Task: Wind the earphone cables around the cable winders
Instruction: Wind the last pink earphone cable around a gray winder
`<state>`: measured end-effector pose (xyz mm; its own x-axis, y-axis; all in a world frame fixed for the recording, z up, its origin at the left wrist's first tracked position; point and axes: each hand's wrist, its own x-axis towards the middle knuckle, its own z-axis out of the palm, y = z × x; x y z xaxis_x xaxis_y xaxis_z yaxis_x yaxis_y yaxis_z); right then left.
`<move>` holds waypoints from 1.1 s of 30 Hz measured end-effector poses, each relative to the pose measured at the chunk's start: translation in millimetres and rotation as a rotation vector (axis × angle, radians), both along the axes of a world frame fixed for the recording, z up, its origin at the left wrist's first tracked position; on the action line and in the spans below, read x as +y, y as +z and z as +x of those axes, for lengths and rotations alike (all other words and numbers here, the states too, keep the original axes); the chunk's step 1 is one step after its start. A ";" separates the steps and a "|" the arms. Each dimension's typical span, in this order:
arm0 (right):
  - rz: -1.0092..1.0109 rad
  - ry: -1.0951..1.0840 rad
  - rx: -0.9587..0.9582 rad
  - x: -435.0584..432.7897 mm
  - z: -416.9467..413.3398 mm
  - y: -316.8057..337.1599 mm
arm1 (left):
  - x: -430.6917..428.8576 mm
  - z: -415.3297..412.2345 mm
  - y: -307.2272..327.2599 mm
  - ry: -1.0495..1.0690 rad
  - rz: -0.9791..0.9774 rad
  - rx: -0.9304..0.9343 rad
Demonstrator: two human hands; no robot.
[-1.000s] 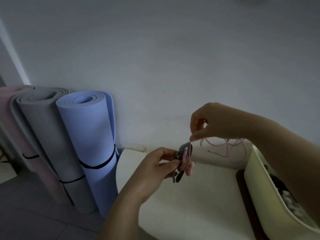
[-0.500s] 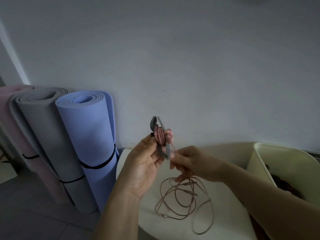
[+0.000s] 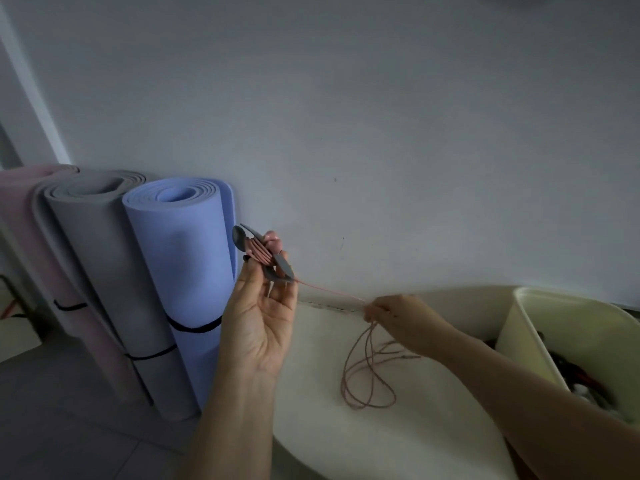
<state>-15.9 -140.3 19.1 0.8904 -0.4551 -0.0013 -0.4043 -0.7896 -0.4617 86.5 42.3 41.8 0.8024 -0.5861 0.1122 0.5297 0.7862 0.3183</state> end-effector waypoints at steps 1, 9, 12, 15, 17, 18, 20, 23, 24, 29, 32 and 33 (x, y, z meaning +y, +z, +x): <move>0.032 -0.040 0.058 -2.9 1.3 0.3 | -0.3 -2.3 2.3 0.013 0.007 0.015; 0.119 -0.063 0.196 -16.4 3.3 12.8 | 2.6 3.6 2.5 0.091 -0.011 0.075; 0.734 -0.140 -0.137 -14.5 1.1 12.9 | 5.0 9.4 -2.5 0.095 -0.019 0.071; 0.989 -0.203 -0.346 -16.7 -2.7 9.5 | 7.3 12.0 -2.5 0.101 -0.072 0.087; 1.027 -0.231 -0.387 -19.8 -5.6 4.9 | 8.9 9.3 2.2 0.121 -0.058 0.099; 1.081 -0.266 -0.405 -22.9 -7.4 1.4 | 8.7 8.5 4.7 0.132 -0.048 0.106; 1.200 -0.355 -0.428 -26.9 -10.2 -6.2 | 10.0 8.4 5.7 0.147 -0.054 0.111; 1.239 -0.538 -0.454 -30.9 -9.3 -22.4 | 13.1 11.7 4.1 0.144 -0.052 0.123; 1.207 -0.617 -0.466 -31.9 -7.2 -29.1 | 14.3 13.4 2.4 0.147 -0.053 0.125; 0.386 -0.659 -0.259 -28.2 1.1 -49.7 | 22.1 25.6 -2.2 0.136 -0.146 0.097; 0.094 -0.584 -0.130 -16.0 3.9 -51.5 | 29.4 33.4 -2.7 0.157 -0.210 0.216; -0.010 -0.559 -0.083 -12.4 5.4 -51.7 | 33.3 37.0 -1.3 0.157 -0.253 0.262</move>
<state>-10.5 -152.7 -32.6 0.5106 -0.8573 0.0650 -0.7252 -0.4701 -0.5031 123.5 75.6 40.5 0.9006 -0.4342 0.0166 0.4345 0.9003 -0.0261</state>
